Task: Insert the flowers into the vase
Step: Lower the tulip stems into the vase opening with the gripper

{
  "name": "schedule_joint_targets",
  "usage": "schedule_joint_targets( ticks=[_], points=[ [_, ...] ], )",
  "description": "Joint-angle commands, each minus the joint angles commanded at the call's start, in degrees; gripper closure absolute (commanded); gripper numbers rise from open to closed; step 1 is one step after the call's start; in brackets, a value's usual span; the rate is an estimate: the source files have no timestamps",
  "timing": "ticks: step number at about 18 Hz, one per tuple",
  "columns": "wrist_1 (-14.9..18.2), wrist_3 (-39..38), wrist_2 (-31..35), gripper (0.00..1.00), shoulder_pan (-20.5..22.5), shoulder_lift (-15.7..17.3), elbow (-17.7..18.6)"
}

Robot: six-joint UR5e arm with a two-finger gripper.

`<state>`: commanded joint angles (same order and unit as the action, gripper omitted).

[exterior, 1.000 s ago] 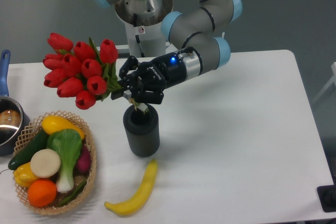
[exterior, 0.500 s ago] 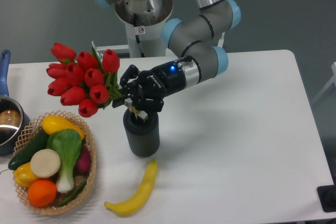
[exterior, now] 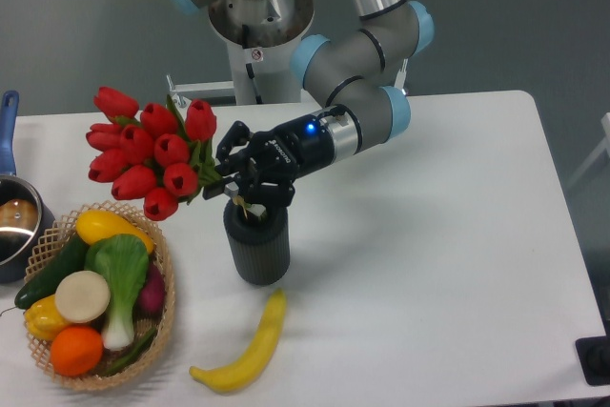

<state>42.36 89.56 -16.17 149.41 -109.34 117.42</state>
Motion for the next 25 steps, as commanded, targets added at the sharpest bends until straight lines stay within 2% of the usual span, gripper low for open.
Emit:
schedule_joint_targets(
  ticks=[6,16,25],
  points=[
    [0.0,0.0,0.09,0.7,0.0,-0.18,0.18],
    [-0.09,0.09,-0.26,0.71,0.0,-0.26,1.14],
    [-0.09,0.18,-0.96,0.75,-0.62,-1.14,-0.7]
  ],
)
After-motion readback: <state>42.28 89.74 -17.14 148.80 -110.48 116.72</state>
